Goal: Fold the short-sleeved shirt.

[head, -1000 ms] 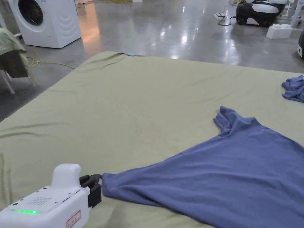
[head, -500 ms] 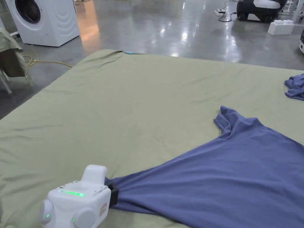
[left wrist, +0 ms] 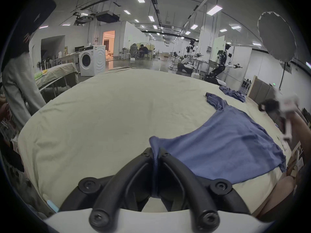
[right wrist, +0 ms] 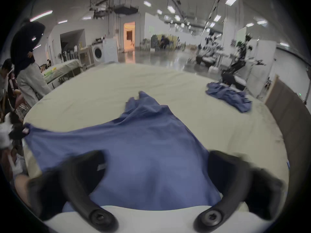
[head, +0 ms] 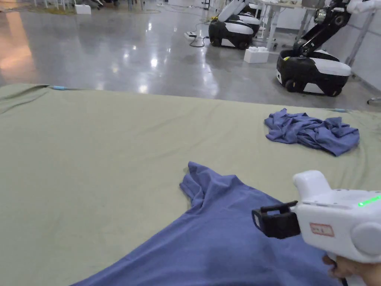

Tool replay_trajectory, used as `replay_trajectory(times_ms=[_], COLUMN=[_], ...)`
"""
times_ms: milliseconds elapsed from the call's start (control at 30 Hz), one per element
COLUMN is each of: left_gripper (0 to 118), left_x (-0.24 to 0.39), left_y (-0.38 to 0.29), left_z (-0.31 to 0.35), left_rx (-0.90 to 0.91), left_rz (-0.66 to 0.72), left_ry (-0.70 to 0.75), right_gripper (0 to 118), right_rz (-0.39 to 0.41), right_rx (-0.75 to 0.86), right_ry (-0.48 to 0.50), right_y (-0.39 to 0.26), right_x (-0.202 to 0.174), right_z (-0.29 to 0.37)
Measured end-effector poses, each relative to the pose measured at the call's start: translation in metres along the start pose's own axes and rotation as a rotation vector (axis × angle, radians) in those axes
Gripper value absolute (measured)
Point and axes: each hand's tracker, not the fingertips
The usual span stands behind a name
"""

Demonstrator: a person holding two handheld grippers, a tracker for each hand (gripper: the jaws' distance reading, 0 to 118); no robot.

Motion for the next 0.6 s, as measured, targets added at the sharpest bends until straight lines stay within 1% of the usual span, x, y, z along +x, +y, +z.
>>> replay_trajectory(times_ms=[33,67,100,133,167,200,233,267,300,333,367,400,433,467,500,533,600], left_gripper=[4,4,4,4,4,4,4,4,4,4,4,4,4,4,4,4,4], left_x=[0.003,0.003,0.003,0.002,0.004,0.004,0.004,0.003,0.003,0.003,0.002,0.003,0.004,0.006,0.008,0.010,0.013], left_y=[0.000,0.000,0.000,-0.001,-0.003,-0.004,-0.005,-0.006,-0.009,-0.010,-0.010,-0.010,-0.011,-0.009,-0.005,0.001,0.018], left_z=[-0.005,-0.008,-0.012,-0.017,-0.023,-0.027,-0.031,-0.032,-0.033,-0.034,-0.036,-0.037,-0.038,-0.038,-0.035,-0.031,-0.017], left_rx=[-0.010,-0.018,-0.024,-0.038,-0.054,-0.070,-0.085,-0.086,-0.087,-0.092,-0.098,-0.105,-0.108,-0.107,-0.099,-0.077,-0.024], left_rz=[-0.005,-0.010,-0.013,-0.016,-0.022,-0.030,-0.034,-0.032,-0.029,-0.024,-0.019,-0.013,-0.005,0.006,0.018,0.028,0.033], left_ry=[-0.004,-0.003,-0.002,-0.006,-0.001,0.013,0.017,0.015,0.015,0.021,0.017,0.010,0.002,-0.005,-0.013,-0.021,-0.031], right_gripper=[118,116,116,116,115,113,110,98,81,67,21,4,4,4,4,4,5], right_rz=[0.014,0.013,0.043,0.092,0.138,0.160,0.155,0.131,0.012,-0.061,-0.028,-0.013,-0.017,0.024,0.050,0.064,0.033], right_rx=[-0.004,-0.063,-0.120,-0.145,-0.160,-0.188,-0.222,-0.272,-0.233,-0.175,-0.139,-0.145,-0.152,-0.129,-0.113,-0.060,0.008], right_ry=[-0.029,-0.077,-0.076,-0.085,-0.109,-0.130,-0.146,-0.101,0.052,0.050,0.028,0.008,-0.001,-0.044,-0.057,-0.073,-0.076], right_y=[0.018,0.032,0.043,0.050,0.053,0.046,0.042,0.038,0.035,0.030,0.028,0.025,0.021,0.013,0.010,0.007,0.007], right_x=[0.007,0.020,0.025,0.030,0.034,0.038,0.040,0.042,0.046,0.050,0.052,0.052,0.051,0.044,0.039,0.034,0.030], right_z=[-0.031,-0.063,-0.088,-0.111,-0.132,-0.152,-0.166,-0.173,-0.163,-0.153,-0.143,-0.140,-0.132,-0.117,-0.106,-0.090,-0.050])
